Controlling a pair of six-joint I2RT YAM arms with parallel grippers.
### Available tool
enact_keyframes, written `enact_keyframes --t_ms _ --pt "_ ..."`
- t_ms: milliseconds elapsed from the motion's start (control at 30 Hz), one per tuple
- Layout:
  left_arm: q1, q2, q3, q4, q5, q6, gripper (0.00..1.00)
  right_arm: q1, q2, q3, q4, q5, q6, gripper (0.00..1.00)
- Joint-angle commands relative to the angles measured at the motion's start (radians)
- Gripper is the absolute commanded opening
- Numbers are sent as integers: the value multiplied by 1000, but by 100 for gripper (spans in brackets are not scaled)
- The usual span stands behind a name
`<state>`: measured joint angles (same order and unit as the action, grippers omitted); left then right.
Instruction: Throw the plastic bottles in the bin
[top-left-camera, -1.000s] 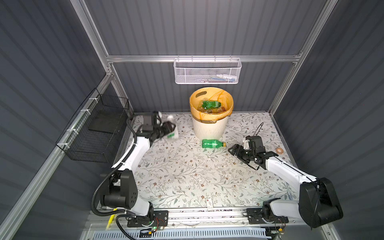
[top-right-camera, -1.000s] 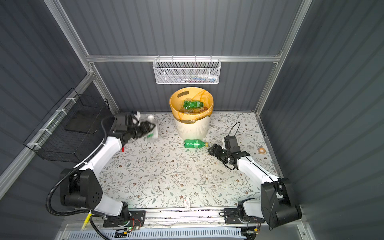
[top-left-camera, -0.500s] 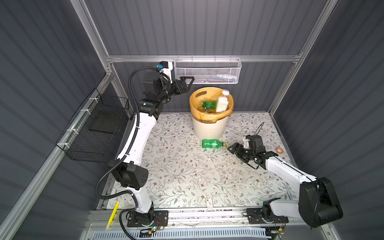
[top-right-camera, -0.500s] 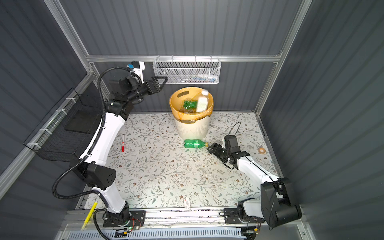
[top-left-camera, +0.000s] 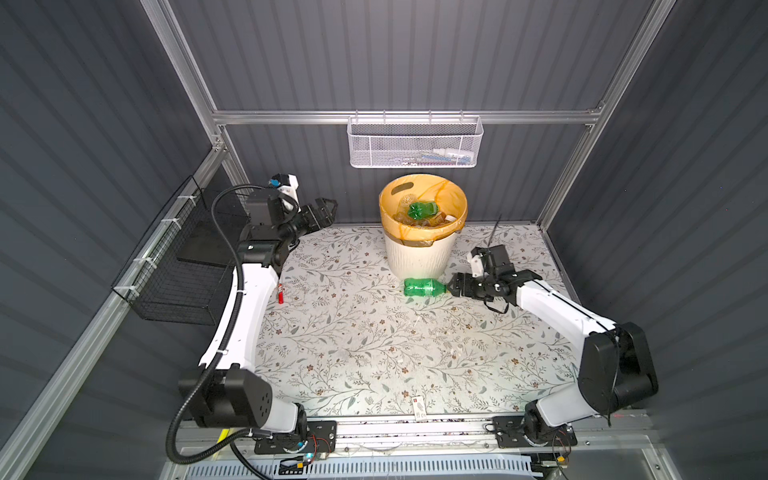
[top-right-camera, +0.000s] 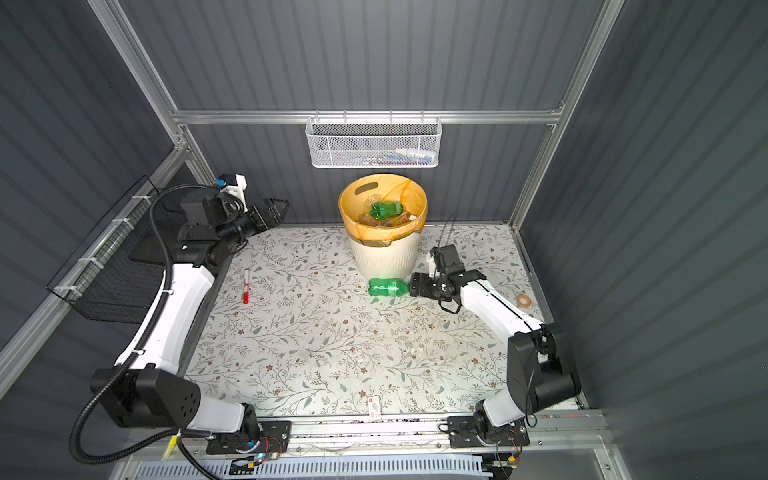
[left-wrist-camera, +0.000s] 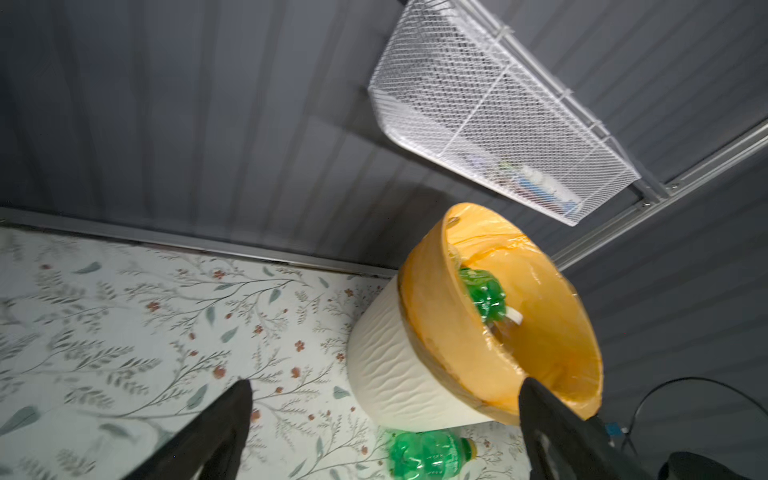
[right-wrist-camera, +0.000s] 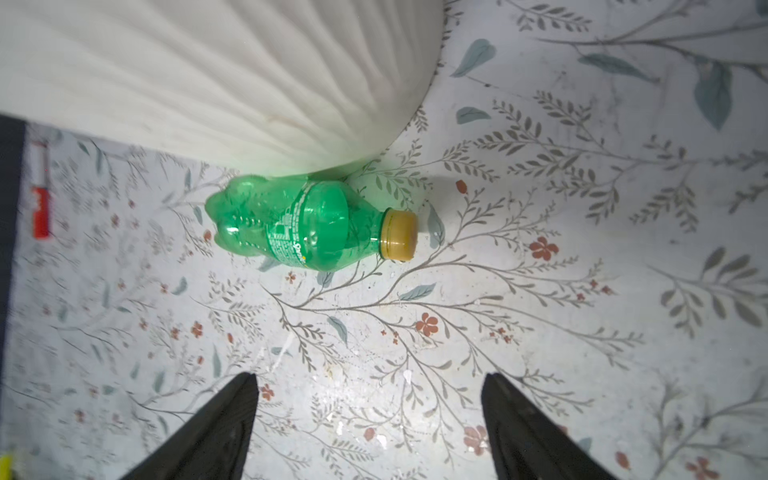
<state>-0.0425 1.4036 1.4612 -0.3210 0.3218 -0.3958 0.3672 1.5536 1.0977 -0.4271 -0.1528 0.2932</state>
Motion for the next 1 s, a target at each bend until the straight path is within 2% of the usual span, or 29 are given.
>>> enact_keyframes --t_ms 0,167,233,300,400,533,633,767,867,967 --pt "31 -36 -161 -69 -71 100 100 85 62 53 -117 142 -283 88" --pt "56 -92 -343 -29 -110 115 100 169 147 95 -19 265 -471 89" --pt "58 -94 -388 3 -108 108 100 181 170 88 32 280 -525 89" --pt "59 -85 -399 13 -100 110 100 191 192 85 114 315 -572 89" --pt "63 -69 -392 12 -83 115 100 194 246 110 148 358 -627 89" --pt "70 -65 -402 26 -70 117 100 192 301 113 205 357 -680 90" --pt "74 -62 -406 29 -64 118 100 191 340 111 232 329 -708 91" --pt "78 -57 -405 31 -54 118 100 206 377 167 145 248 -726 90" --pt "81 -60 -406 32 -56 118 100 220 359 192 63 129 -696 88" --pt "82 -61 -408 33 -54 116 100 257 322 186 1 70 -645 83"
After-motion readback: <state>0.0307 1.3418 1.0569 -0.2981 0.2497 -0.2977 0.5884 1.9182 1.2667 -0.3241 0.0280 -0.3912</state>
